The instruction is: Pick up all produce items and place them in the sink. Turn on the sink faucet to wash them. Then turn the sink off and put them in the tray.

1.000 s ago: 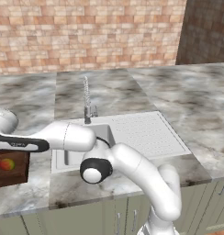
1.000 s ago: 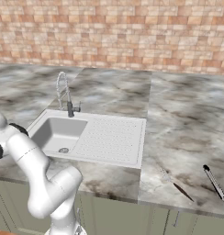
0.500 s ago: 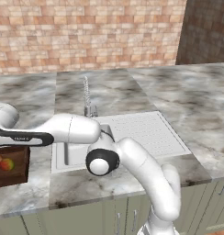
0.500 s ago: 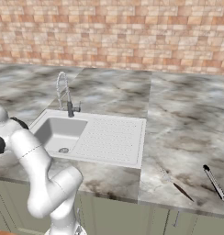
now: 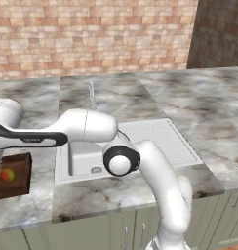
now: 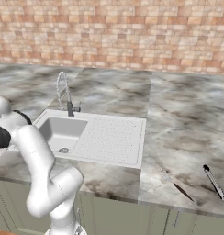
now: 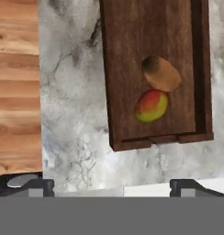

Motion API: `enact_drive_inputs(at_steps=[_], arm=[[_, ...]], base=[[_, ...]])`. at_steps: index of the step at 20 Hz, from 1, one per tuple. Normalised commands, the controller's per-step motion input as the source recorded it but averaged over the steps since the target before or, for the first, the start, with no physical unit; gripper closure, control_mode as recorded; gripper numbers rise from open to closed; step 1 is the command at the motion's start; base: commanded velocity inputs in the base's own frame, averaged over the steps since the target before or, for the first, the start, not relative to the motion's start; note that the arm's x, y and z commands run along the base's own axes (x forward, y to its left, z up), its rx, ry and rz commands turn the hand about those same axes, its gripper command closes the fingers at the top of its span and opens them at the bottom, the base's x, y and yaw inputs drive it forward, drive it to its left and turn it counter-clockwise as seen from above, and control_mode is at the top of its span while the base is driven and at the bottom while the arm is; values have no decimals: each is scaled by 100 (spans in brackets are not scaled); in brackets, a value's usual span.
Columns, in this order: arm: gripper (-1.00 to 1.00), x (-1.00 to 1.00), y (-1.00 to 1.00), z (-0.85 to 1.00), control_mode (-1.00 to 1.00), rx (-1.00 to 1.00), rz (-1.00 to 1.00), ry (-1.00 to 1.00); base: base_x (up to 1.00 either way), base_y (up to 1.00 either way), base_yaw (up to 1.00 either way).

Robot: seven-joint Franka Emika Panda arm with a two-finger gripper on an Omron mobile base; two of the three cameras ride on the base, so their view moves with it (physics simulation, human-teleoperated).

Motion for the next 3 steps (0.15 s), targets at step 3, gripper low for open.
enact_drive_inputs(at_steps=[3], arm=[[-100,-26,-65,37,-100,-2,4,-6]], base=[[0,0,0]])
